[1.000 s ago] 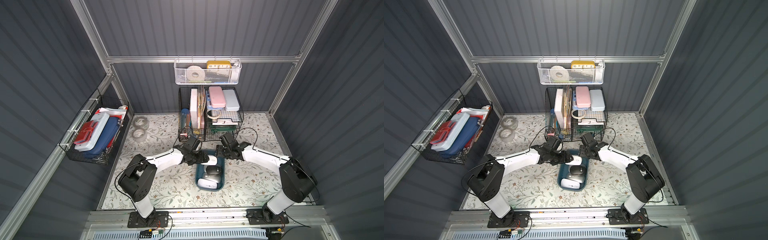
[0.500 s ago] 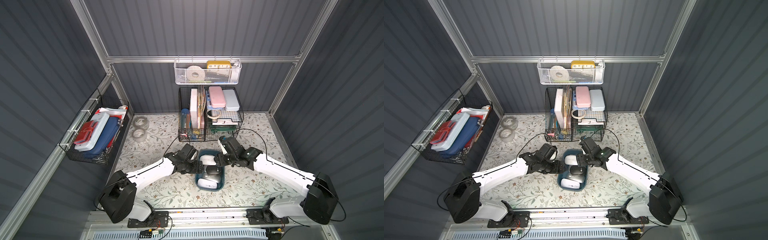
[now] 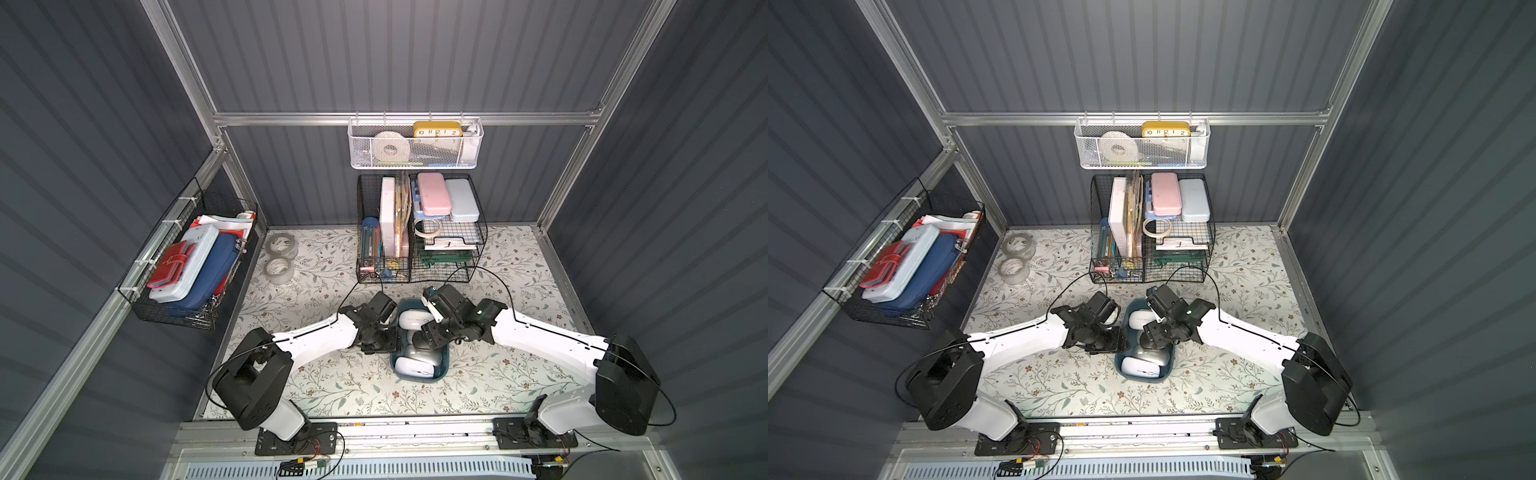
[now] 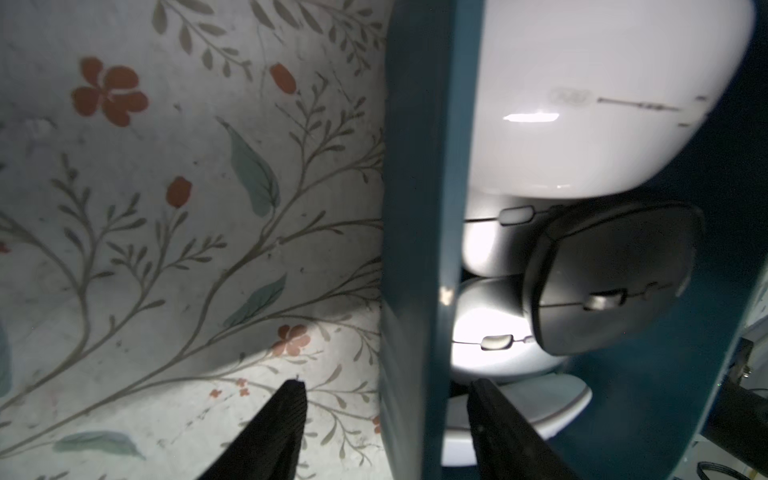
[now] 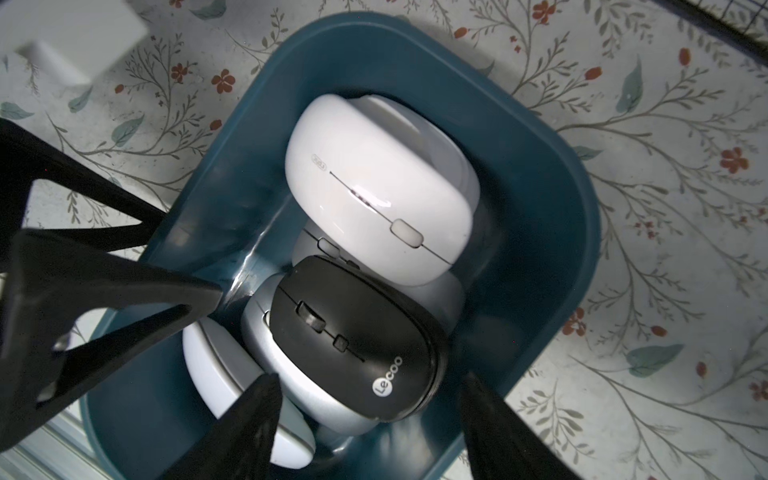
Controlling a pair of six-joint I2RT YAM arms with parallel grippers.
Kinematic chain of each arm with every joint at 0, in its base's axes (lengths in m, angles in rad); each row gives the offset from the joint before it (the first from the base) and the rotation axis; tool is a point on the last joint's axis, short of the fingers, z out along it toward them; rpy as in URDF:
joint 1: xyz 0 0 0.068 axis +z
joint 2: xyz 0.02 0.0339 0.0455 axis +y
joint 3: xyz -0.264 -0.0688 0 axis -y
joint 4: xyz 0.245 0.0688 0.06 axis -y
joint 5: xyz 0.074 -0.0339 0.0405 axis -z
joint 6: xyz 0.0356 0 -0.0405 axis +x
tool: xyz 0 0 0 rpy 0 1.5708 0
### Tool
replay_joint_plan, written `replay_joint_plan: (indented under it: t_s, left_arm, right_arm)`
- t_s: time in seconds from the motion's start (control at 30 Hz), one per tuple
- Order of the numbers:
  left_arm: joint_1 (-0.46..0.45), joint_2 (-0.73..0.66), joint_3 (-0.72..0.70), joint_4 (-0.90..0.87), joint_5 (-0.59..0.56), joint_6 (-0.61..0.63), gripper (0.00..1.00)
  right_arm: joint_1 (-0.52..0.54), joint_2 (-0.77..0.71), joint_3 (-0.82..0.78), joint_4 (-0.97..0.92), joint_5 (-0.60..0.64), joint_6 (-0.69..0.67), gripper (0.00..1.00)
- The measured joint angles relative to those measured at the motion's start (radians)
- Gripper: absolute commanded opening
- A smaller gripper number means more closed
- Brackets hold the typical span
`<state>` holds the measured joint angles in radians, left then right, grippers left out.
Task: Take out the mouse from the storage box
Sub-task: Move the storage box to the center of the board.
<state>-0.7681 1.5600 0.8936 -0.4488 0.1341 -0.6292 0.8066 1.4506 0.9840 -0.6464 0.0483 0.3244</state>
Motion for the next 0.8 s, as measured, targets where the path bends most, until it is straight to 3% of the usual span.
replay_joint_plan:
  t_s: [0.2,0.43,0.8]
  left_arm:
    - [0.023,0.061,0.066,-0.001,-0.009,0.021,0.28]
    - [0.027,0.144,0.198,-0.028,-0.053,0.09,0.02]
    - [0.041,0.276,0.355,-0.048,-0.051,0.251,0.0]
  right_arm:
    - [0.001,0.002,-0.003,0.003,0.033,0.002,0.73]
    - [0.001,0.004,-0.011,0.005,0.076,0.013,0.73]
    - [0.002,0.023,-0.045,0.027,0.067,0.011,0.73]
